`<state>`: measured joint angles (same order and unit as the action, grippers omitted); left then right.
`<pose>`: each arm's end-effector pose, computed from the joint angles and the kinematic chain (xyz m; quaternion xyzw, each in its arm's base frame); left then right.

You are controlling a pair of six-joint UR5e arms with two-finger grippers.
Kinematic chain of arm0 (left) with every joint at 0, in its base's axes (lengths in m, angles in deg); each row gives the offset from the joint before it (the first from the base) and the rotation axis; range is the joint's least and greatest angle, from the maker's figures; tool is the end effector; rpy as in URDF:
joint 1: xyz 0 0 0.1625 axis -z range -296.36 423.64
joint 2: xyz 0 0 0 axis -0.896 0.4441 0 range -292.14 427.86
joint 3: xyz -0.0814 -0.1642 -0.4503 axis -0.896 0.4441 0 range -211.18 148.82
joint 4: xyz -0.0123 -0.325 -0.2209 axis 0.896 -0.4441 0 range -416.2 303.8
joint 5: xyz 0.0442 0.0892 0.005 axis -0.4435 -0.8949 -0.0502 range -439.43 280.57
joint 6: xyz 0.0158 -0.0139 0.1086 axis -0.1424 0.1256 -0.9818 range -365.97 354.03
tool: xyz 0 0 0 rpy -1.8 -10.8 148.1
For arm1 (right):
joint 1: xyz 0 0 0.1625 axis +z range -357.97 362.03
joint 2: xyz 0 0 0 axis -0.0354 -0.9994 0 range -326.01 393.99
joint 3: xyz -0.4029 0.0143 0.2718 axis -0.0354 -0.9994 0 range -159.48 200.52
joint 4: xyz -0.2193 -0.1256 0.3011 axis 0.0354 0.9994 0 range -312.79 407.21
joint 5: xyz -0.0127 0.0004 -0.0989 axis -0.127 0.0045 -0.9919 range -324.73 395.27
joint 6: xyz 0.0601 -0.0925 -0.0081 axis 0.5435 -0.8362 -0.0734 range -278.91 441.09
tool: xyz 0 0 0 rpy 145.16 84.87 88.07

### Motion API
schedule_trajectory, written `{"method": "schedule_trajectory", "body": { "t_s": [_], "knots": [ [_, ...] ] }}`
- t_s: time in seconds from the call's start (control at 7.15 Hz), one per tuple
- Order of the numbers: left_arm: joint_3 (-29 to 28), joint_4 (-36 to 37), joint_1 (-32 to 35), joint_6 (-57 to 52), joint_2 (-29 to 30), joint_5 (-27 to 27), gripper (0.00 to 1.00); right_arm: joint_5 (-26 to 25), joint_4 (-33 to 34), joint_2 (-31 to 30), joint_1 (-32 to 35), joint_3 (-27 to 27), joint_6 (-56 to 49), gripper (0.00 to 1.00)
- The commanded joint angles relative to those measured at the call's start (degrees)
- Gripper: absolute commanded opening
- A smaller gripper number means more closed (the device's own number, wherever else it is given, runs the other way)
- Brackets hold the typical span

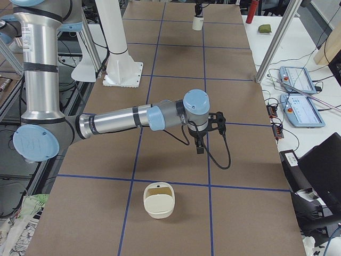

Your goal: Left arm hands cup to right arm to dump lemon

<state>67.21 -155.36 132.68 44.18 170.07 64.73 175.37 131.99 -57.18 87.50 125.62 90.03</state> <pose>0.1623 -0.5458 0.5142 -0.0698 0.4909 -0.1037 0.8622 0.0115 -0.4689 0.5939 0.1007 -0.4323 -0.0360 0.8954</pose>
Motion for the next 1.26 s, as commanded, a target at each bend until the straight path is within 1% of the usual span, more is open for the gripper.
{"method": "schedule_trajectory", "body": {
  "t_s": [0.0, 0.14, 0.28, 0.42, 0.56, 0.7, 0.84, 0.98, 1.12],
  "knots": [
    [1.98, 11.17, -0.13, 1.43, 8.06, -0.37, 0.00, -0.53, -8.02, 2.82, -6.78, 0.63, 4.22, 1.00],
    [1.81, 10.84, -1.88, 1.01, 11.66, -0.46, 0.00, -1.66, -8.66, 8.06, -10.21, 0.37, 10.51, 0.99],
    [0.76, 10.92, -6.16, 1.44, 16.05, -0.47, 0.00, -2.89, -8.76, 11.85, -13.37, -0.06, 12.93, 0.98],
    [-1.68, 10.92, -8.99, 2.31, 20.62, -0.47, 0.00, -3.17, -13.02, 13.81, -14.97, -0.68, 13.56, 0.97],
    [-6.06, 10.75, -9.71, 4.41, 26.84, -0.47, 0.00, -4.74, -17.33, 14.87, -16.29, -0.94, 14.78, 0.97],
    [-10.54, 10.75, -11.72, 8.26, 32.56, -0.47, 0.00, -9.71, -22.94, 16.62, -19.26, -0.95, 15.41, 0.98],
    [-14.41, 10.14, -12.09, 10.21, 36.18, -0.47, 0.00, -17.68, -28.21, 16.90, -23.73, -0.34, 18.63, 0.98],
    [-17.15, 7.61, -12.35, 12.75, 37.35, -0.47, 0.00, -26.03, -36.97, 16.29, -28.39, -0.77, 22.58, 0.98],
    [-20.66, 3.75, -12.44, 14.87, 38.84, -0.47, 0.00, -31.76, -43.06, 16.11, -32.79, -0.86, 24.45, 0.98]
  ]
}}
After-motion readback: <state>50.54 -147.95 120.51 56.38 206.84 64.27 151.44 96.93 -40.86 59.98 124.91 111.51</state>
